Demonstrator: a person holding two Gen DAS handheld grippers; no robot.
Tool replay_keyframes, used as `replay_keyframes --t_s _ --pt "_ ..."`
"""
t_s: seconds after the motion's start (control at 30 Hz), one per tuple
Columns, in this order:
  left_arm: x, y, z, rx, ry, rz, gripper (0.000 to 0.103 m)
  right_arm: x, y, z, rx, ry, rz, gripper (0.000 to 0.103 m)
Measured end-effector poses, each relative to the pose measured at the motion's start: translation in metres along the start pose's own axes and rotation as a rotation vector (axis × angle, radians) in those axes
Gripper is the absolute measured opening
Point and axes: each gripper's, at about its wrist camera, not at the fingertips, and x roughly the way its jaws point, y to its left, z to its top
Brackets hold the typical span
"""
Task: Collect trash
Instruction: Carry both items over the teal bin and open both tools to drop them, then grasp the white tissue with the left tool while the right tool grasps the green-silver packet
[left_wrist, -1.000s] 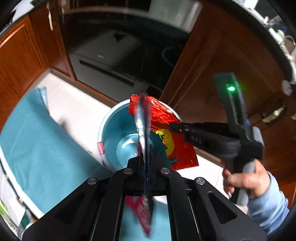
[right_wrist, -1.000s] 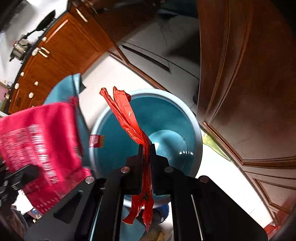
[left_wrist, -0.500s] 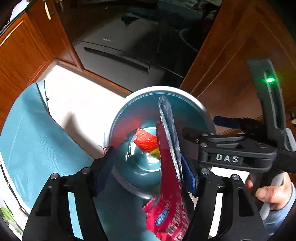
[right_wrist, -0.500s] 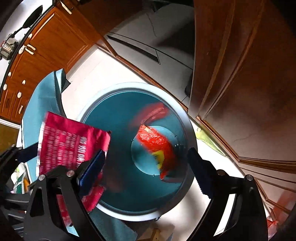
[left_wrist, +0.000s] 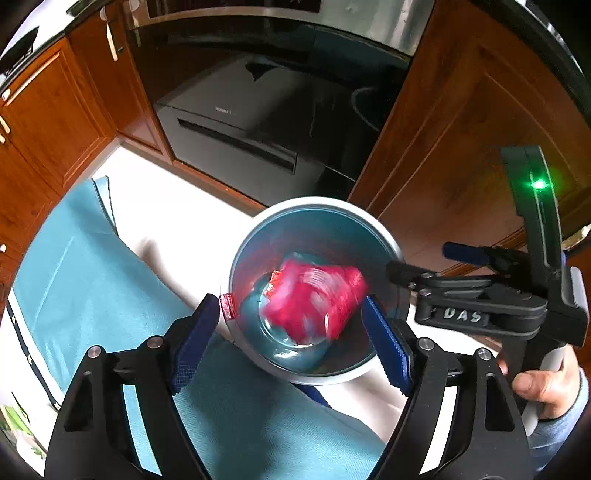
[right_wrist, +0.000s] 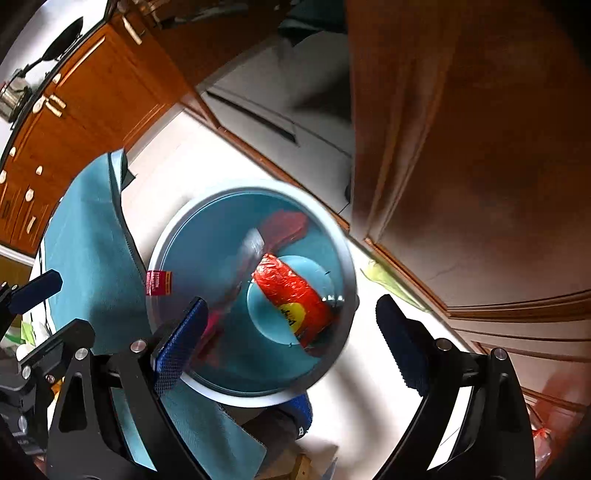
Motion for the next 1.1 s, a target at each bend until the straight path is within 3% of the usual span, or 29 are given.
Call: replay_keyframes --t_s 0.2,0.37,0.53,0.67,0.9,1.0,1.1 --pt "-0.017 0.009 -0.012 -0.012 -0.016 0.003 0.081 -0.014 0.001 -0.006 -0.007 0.018 -0.018 0.088" --pt "-0.054 0.025 -0.045 -0.052 -0.055 0.014 0.091 -0.03 0.031 -0.021 -0.059 0.03 0.019 0.088" --pt "-0.101 0.059 -0.099 -0.105 -0.101 0.052 0.099 -0.053 0.091 -0.046 -0.173 0.034 0.078 0.088" --pt "-0.136 0.099 -0.153 -0.17 -0.109 0.103 0.099 -0.072 0.148 -0.07 -0.265 0.043 0.156 0.096" --pt "-0.204 0.185 -0.253 -0.325 -0.144 0.222 0.099 -0.085 0.254 -0.112 -0.461 0.096 0.245 0.096" --pt "-0.212 0.209 -0.283 -0.39 -0.132 0.254 0.099 -0.082 0.29 -0.13 -0.536 0.119 0.26 0.096" --pt "-0.207 0.225 -0.311 -0.442 -0.096 0.234 0.099 -0.075 0.317 -0.144 -0.574 0.148 0.283 0.096"
